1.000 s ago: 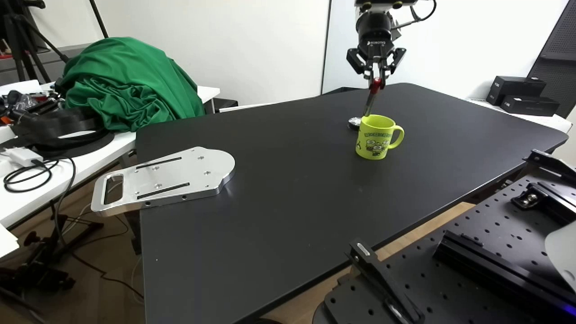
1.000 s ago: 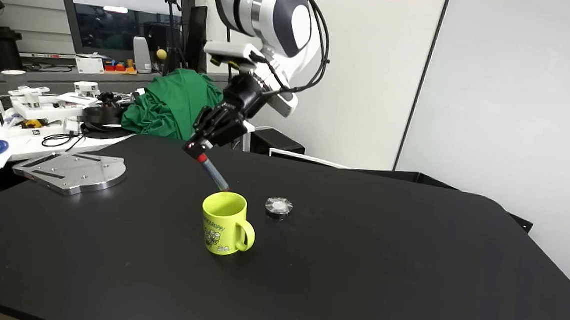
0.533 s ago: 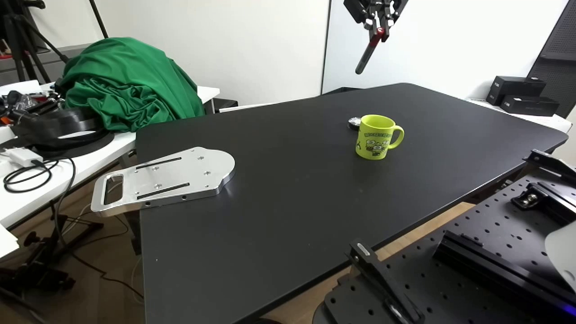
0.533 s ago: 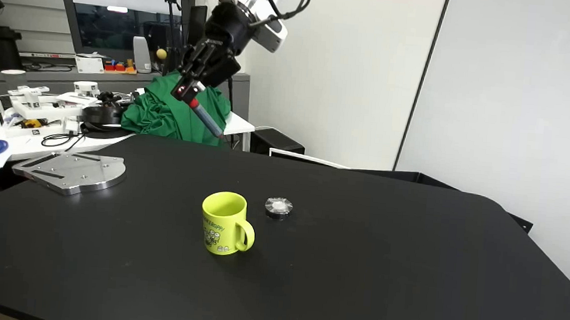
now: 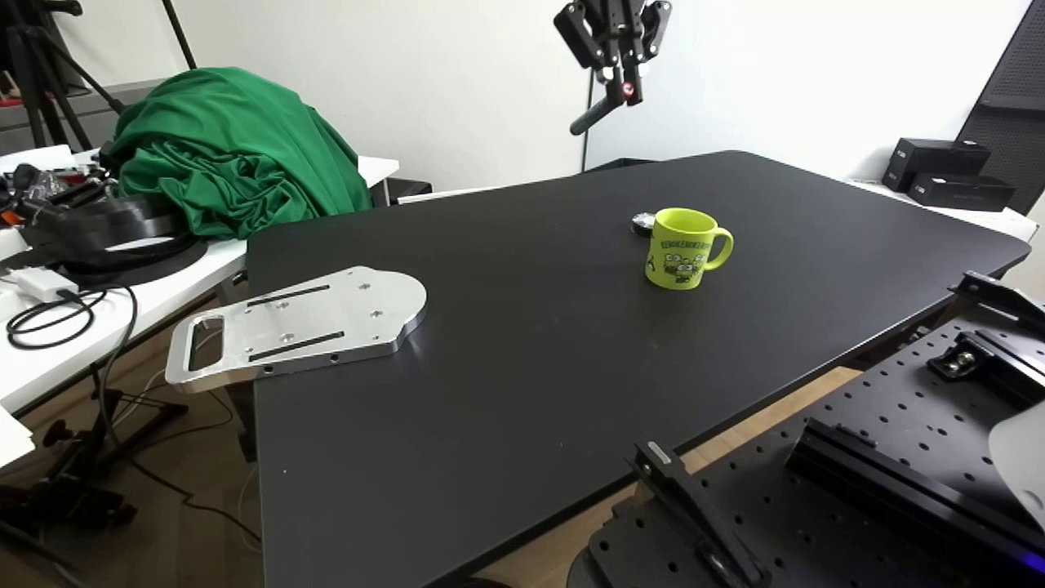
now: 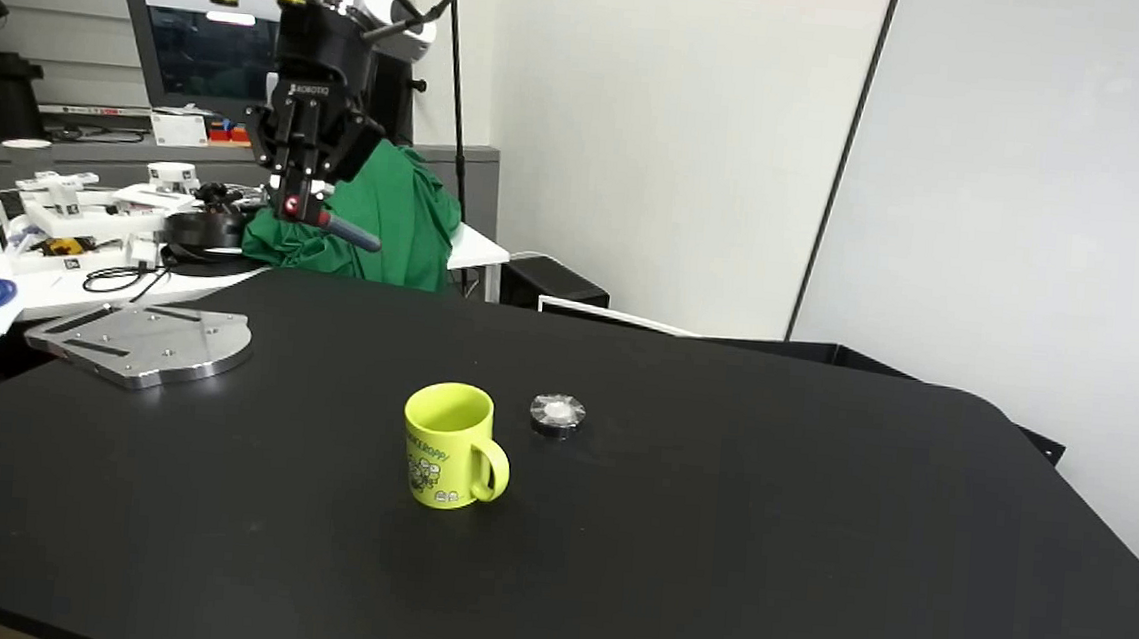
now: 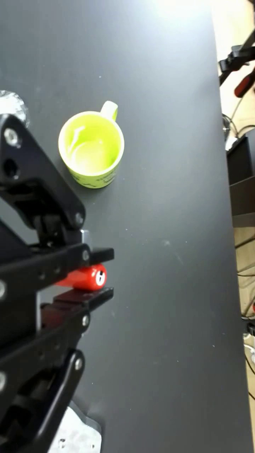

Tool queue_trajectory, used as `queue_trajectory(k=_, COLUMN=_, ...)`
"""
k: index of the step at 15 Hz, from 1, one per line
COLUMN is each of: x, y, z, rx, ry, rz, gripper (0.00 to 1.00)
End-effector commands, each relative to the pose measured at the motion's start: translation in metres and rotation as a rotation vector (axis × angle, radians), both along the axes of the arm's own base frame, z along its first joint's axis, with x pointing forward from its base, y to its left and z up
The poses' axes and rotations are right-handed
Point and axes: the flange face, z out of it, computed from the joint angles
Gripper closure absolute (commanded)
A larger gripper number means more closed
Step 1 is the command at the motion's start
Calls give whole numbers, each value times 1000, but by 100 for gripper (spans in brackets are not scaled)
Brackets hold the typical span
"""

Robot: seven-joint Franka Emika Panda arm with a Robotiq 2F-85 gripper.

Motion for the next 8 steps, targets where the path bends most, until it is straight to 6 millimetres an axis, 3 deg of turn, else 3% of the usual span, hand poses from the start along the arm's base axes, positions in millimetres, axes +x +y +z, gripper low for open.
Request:
queue_trajectory(k=1, x=-23, y=31, z=-30, rx=-47, ry=-140, rz=113, gripper=95)
queue_trajectory(k=4, x=-28, y=48, z=-75, rx=-74, ry=-234, rz=150, gripper=95)
queue_trajectory(k=8, x=-24, y=50, z=-131, rx=-106, ry=-254, rz=120, gripper=95)
